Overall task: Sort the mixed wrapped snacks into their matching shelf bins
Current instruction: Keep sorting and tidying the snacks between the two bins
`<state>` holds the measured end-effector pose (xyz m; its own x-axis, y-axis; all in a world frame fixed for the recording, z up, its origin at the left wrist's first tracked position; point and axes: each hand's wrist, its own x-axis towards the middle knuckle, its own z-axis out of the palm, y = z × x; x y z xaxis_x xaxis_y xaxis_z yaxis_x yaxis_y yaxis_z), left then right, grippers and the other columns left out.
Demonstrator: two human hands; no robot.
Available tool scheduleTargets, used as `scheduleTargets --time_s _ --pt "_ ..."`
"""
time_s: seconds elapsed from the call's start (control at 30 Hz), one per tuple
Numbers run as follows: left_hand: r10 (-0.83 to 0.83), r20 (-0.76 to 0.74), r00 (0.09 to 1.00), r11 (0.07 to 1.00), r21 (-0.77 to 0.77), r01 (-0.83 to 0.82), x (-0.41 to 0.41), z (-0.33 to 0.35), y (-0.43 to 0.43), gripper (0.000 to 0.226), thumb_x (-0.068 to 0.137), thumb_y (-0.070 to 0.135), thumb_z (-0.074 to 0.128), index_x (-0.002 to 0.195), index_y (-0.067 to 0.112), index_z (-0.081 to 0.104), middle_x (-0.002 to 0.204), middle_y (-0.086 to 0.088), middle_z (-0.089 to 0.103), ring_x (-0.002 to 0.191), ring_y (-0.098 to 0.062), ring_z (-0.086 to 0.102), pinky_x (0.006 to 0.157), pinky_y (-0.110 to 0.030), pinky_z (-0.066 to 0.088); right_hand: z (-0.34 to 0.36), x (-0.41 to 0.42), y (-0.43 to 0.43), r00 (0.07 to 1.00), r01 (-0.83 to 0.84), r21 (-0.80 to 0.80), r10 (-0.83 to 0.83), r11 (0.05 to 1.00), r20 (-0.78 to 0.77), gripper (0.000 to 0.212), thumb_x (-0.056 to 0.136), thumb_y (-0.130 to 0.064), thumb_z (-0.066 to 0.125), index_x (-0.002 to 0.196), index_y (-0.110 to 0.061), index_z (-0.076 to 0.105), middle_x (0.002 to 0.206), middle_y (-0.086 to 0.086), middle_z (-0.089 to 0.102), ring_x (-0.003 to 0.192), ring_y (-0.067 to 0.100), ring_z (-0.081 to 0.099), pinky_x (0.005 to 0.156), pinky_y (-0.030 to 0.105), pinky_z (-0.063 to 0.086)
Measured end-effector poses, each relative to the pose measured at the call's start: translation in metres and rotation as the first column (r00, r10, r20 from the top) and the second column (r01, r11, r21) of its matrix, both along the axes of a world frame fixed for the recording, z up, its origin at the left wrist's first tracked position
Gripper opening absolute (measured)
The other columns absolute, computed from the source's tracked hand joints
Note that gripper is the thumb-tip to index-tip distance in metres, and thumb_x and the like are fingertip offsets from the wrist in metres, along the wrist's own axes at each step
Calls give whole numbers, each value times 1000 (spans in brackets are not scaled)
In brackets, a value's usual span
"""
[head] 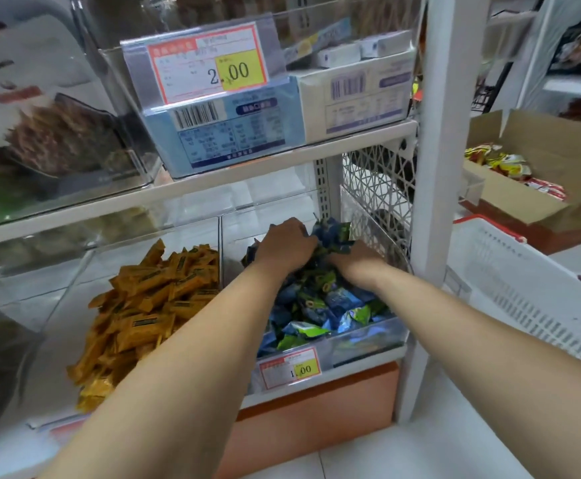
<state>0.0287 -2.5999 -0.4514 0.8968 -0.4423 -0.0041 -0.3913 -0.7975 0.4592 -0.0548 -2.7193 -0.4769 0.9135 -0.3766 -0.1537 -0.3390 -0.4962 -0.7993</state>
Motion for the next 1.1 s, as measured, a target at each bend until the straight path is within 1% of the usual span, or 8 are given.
scheduleTargets --time_s 0.13,0.33,0.43,0.53,0.67,0.77,0.97,1.1 --pt "-33 241 970 970 241 -27 28 -15 -11 41 95 43 46 119 11 56 119 -11 62 110 -31 56 95 -44 43 -7 16 -7 995 -19 108 30 994 -98 55 93 -46 57 138 -14 54 130 12 63 104 27 65 86 33 55" --pt "31 -119 992 969 247 0 62 -28 -19 78 85 70 48 134 9 49 133 -18 57 111 -33 56 83 -36 43 -11 33 -17 998 30 412 -2 911 -68 37 90 -11 53 124 0 61 106 18 70 94 31 67 84 38 55" --pt "38 -272 961 984 176 11 67 -32 -22 85 82 74 51 135 8 51 136 -18 56 112 -32 58 90 -38 46 -5 32 -14 995 88 572 -96 815 -15 20 85 1 42 80 -1 61 65 14 59 51 23 56 51 26 45" --pt "39 -385 922 996 83 -8 65 -32 -21 95 77 79 51 142 10 48 140 -17 54 117 -33 56 101 -43 45 -3 28 -10 984 94 691 -174 717 46 24 83 -1 36 64 -8 49 48 8 49 32 18 45 36 17 35" --pt "-3 -554 833 994 -91 -57 59 -30 -21 96 71 80 49 145 18 48 143 -13 53 121 -32 56 108 -45 41 -5 28 -6 978 3 757 -160 653 135 26 81 -8 40 82 -2 66 66 16 66 52 27 63 49 27 54" --pt "-65 -639 766 973 -210 -93 58 -31 -21 79 85 70 53 139 13 52 133 -21 59 112 -30 60 106 -47 45 -6 28 -8 972 -18 770 -167 638 162 38 84 -12 40 63 -6 71 62 14 67 50 25 65 46 25 52" --pt "-72 -613 787 872 -421 -248 48 -5 -6 51 73 52 75 110 16 72 104 -9 75 94 -24 70 83 -37 58 3 23 -5 937 -37 758 -242 652 254 56 92 -11 41 42 -17 64 46 -1 58 36 14 52 38 13 38" --pt "-61 -408 911 863 -480 -157 34 16 9 46 62 48 82 99 23 70 91 -1 75 84 -20 71 80 -37 58 18 13 -3 951 -52 738 -192 673 242 41 96 -21 43 63 -25 68 62 6 58 47 19 51 49 25 38"
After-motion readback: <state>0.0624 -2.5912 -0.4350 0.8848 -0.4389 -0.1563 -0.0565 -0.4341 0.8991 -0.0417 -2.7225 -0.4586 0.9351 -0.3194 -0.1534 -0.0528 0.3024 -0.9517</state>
